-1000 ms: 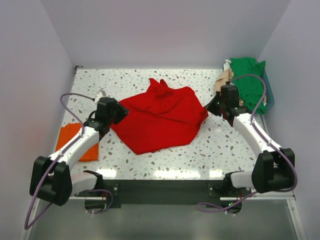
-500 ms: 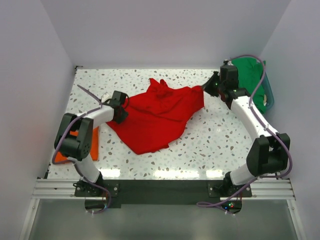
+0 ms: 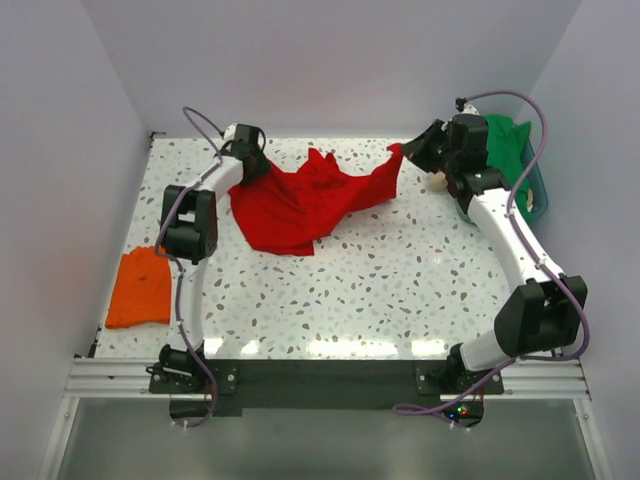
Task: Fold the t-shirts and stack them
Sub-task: Flatten the tshirt out
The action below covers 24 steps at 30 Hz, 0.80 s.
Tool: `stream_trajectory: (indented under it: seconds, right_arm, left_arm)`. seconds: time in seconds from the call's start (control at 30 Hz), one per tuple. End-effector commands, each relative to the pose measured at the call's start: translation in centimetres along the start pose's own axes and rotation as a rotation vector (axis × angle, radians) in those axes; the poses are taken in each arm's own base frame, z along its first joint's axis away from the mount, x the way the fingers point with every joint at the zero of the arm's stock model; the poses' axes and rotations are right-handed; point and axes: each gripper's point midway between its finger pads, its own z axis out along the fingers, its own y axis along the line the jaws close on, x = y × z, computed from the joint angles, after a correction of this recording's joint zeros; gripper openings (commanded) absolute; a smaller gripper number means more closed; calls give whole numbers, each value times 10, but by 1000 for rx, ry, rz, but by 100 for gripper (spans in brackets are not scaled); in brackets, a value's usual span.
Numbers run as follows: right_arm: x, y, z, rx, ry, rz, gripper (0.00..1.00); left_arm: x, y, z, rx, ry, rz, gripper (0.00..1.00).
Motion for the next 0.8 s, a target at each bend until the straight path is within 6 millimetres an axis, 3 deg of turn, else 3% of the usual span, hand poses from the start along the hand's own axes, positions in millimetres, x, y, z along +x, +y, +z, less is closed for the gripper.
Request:
stream_trajectory:
  seconds: [0.0,0.03,0.07,0.1,0.17,0.2,0.27,0.3,0.33,0.37,0.4,0.43,0.5,0.53,0.6,0.63,0.7,0.77]
  right_arm:
    - [-25,23,-16,-75,-88,-11,0]
    - [-27,20,-12,-65,-92,-22,0]
    - [-31,22,-8,-67,-102,-26,0]
    - [-27,16,6,-55,-85,-24,0]
    - [-42,22,18,-65,-112,-32,0]
    - [-40,14,35,-47,-101,-26,0]
    - [-58,20,49,-68,-132,-18,0]
    - [-52,7,71,-43,-108,-4,0]
    - [-55,6,79,-51,-105,3,0]
    - [-68,17,82,-82,-127,5,0]
    - [-68,16,91,-89,-119,12,0]
    - [-64,11,104,-86,-104,19,0]
    - [-72,17,112,-104,-117,18,0]
    - [-67,11,122,-94,-101,20,0]
    - [-76,14,124,-99,-115,16,0]
    - [-78,13,127,-98,-116,16,0]
    - [-81,11,128,-95,-115,17,0]
    - [-84,11,128,-92,-117,16,0]
  left_arm:
    - [-25,-34,-13,172,13,125,64]
    - [-26,-40,-23,216,20,127,70]
    - [-40,-52,-36,274,-27,122,72]
    - [-61,-67,-70,336,-83,116,74]
    - [-65,-69,-95,366,-113,124,79]
    - [-77,-78,-129,403,-154,129,79]
    - [-62,-68,-146,383,-147,145,79]
    - [-64,-75,-179,416,-183,149,79]
    - [-41,-62,-178,387,-154,165,78]
    - [-33,-55,-183,364,-155,161,77]
    - [-26,-60,-208,396,-169,168,75]
    - [0,-43,-202,360,-130,186,71]
    - [25,-43,-222,378,-119,204,68]
    - [49,-33,-218,359,-83,228,64]
    - [75,-36,-230,361,-83,265,62]
    - [87,-27,-227,323,-79,288,59]
    - [113,-33,-232,319,-66,338,57]
    - [126,-33,-230,289,-69,375,54]
